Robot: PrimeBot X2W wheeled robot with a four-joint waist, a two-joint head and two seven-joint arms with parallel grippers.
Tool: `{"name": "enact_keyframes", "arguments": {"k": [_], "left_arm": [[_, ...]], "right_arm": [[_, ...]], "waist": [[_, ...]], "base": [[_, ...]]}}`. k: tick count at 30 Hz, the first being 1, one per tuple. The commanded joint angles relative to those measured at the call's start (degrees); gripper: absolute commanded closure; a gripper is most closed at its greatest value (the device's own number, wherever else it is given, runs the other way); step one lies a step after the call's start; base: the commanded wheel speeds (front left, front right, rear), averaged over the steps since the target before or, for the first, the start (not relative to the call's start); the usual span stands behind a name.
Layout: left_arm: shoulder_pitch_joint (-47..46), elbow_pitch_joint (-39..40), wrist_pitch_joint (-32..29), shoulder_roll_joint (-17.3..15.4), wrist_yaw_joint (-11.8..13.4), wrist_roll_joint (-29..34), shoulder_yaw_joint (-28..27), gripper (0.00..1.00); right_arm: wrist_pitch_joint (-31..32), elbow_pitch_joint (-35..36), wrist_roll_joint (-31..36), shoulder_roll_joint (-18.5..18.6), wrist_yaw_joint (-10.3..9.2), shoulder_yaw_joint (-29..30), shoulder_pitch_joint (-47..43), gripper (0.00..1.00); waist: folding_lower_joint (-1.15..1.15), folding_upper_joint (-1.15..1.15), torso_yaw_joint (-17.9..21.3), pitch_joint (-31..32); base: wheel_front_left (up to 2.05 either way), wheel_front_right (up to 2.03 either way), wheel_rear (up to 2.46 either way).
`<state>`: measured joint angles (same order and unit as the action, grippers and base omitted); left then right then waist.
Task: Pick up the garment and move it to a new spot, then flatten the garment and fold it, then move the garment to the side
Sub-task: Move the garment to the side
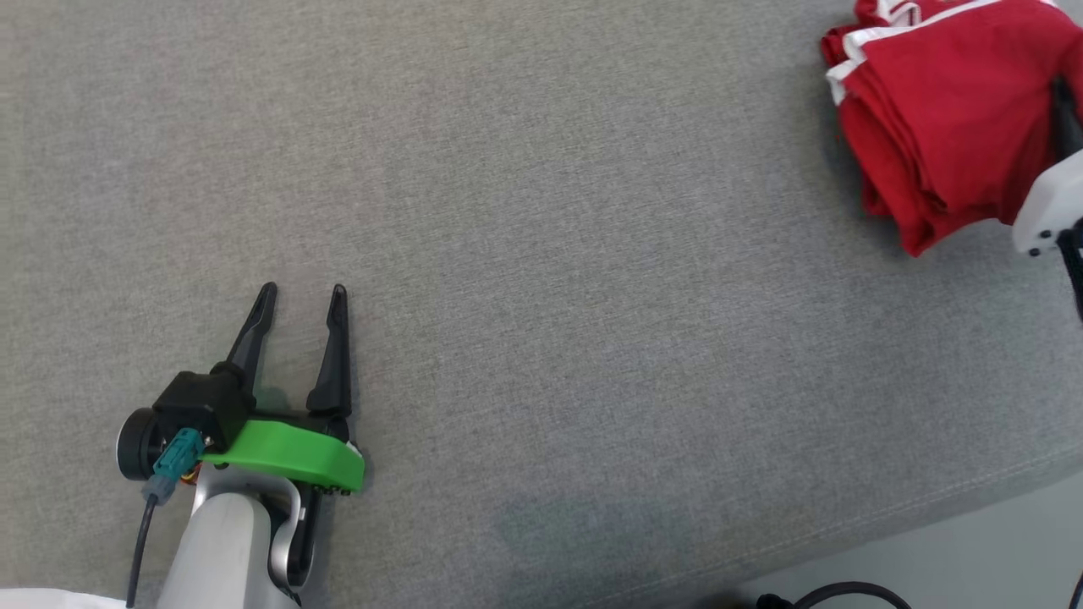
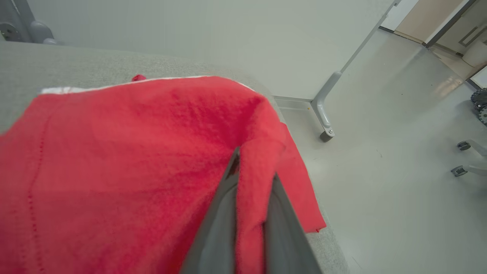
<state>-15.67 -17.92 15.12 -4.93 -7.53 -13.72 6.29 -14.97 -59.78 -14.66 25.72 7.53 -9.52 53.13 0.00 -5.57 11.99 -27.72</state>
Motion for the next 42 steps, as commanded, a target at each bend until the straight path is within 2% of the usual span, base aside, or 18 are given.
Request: {"name": "enact_keyframes", "arguments": {"k": [1,2,4,7,12,18,22,34,42], "left_arm": [[-0.5,0.0,0.0,-0.4,0.1,0.2,0.2,0.00],[-0.5,0.0,0.0,-0.4,0.1,0.2,0.2,0.00],[-0.4,-0.3,0.0,-0.3,0.1,0.2,0.3,0.00],[-0.3,-0.4,0.0,-0.1,0.1,0.2,0.0,0.00],[0.9,-0.4,0.0,0.5,0.1,0.2,-0.6,0.00],[2.9,-0.6,0.0,1.2,0.1,0.4,-2.0,0.00],[4.1,-0.6,0.0,1.5,0.1,0.8,-3.2,0.00],[7.4,-1.7,0.0,1.9,0.1,1.3,-6.2,0.00],[11.0,-2.3,0.0,2.0,0.1,0.1,-8.3,0.00]], "right_arm": [[-0.1,-1.4,1.0,0.5,-0.10,1.0,0.1,0.55],[-0.1,-2.9,1.9,0.6,-0.10,2.3,0.1,0.00],[-0.1,-5.4,3.4,0.5,-0.10,4.8,0.1,0.00],[-0.1,-4.1,6.7,0.7,-0.10,8.8,-0.8,0.00],[-0.1,9.0,11.0,-5.0,-0.11,13.1,-5.9,0.00],[-0.1,23.7,11.1,-12.6,-0.11,11.0,-14.4,0.00],[-0.1,30.0,9.3,-15.3,-0.11,7.5,-20.1,0.00],[-0.1,32.5,6.1,-20.6,-0.11,4.4,-32.1,0.00],[-0.1,33.0,5.9,-22.4,-0.10,3.2,-37.7,0.00]], "waist": [[0.00,-0.01,-1.7,-1.4],[0.00,-0.01,-1.9,-1.3],[0.00,-0.01,-2.2,-1.0],[0.00,-0.01,-2.5,-0.1],[0.00,-0.01,-2.8,2.7],[0.00,-0.01,-3.6,6.7],[0.00,-0.01,-5.1,9.0],[0.00,-0.01,-9.8,14.0],[0.00,-0.01,-11.2,18.4]], "base": [[0.00,0.00,0.00],[0.00,0.00,0.00],[0.00,0.00,0.00],[0.00,0.00,0.00],[0.00,0.00,0.00],[0.00,0.00,0.00],[0.00,0.00,0.00],[0.00,0.00,0.00],[0.00,0.00,0.00]]}}
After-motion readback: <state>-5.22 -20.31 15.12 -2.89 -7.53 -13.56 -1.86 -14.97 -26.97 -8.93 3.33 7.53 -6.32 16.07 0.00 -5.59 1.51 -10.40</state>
